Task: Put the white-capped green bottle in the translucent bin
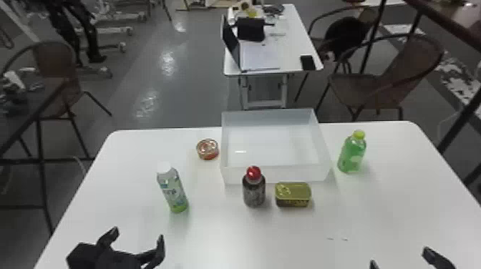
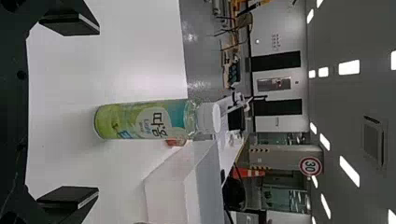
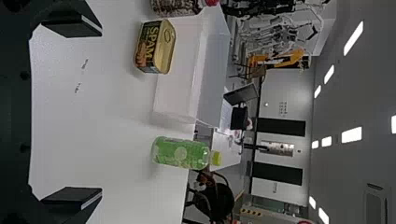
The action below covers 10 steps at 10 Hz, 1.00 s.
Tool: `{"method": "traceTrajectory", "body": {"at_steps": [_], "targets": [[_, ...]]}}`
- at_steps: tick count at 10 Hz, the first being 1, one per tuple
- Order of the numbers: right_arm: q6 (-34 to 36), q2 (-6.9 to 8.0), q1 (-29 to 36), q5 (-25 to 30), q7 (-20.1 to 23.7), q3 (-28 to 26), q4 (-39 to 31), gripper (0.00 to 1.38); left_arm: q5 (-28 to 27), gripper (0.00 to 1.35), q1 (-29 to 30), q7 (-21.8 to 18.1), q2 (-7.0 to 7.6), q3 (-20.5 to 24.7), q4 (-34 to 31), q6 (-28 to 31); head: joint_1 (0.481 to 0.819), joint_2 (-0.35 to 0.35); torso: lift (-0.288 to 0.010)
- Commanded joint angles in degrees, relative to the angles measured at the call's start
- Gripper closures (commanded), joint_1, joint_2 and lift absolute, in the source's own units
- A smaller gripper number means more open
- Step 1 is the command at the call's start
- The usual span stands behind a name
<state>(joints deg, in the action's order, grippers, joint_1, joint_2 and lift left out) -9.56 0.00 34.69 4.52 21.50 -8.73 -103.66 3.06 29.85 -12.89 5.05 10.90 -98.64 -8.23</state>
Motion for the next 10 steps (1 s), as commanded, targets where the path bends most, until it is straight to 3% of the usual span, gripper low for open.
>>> {"method": "traceTrajectory", "body": {"at_steps": [1,5,6,10], "targets": [[0.07,0.05,-0.41,-0.04,-0.06,0.02,0.22,0.09,-0.16,0.09,-3.48,-2.31,-0.12,2.37,5.03,-0.91,0.695,0.117,-0.029],[0.69,0.05,-2.26,-0.21,0.38,0.82,1.45,0.09,-4.47,0.09,-13.59,-12.07,0.58,6.85,16.37,-1.87,0.695,0.152,-0.029],[1.04,0.05,-2.96,-0.04,0.82,1.08,1.8,0.09,-4.65,0.09,-16.32,-14.09,1.46,7.29,20.24,-2.58,0.695,0.157,-0.029],[1.56,0.05,-4.37,0.14,1.97,1.34,2.68,0.09,-9.57,0.09,-28.27,-22.7,7.17,4.21,32.19,-2.75,0.695,0.165,-0.029]]}}
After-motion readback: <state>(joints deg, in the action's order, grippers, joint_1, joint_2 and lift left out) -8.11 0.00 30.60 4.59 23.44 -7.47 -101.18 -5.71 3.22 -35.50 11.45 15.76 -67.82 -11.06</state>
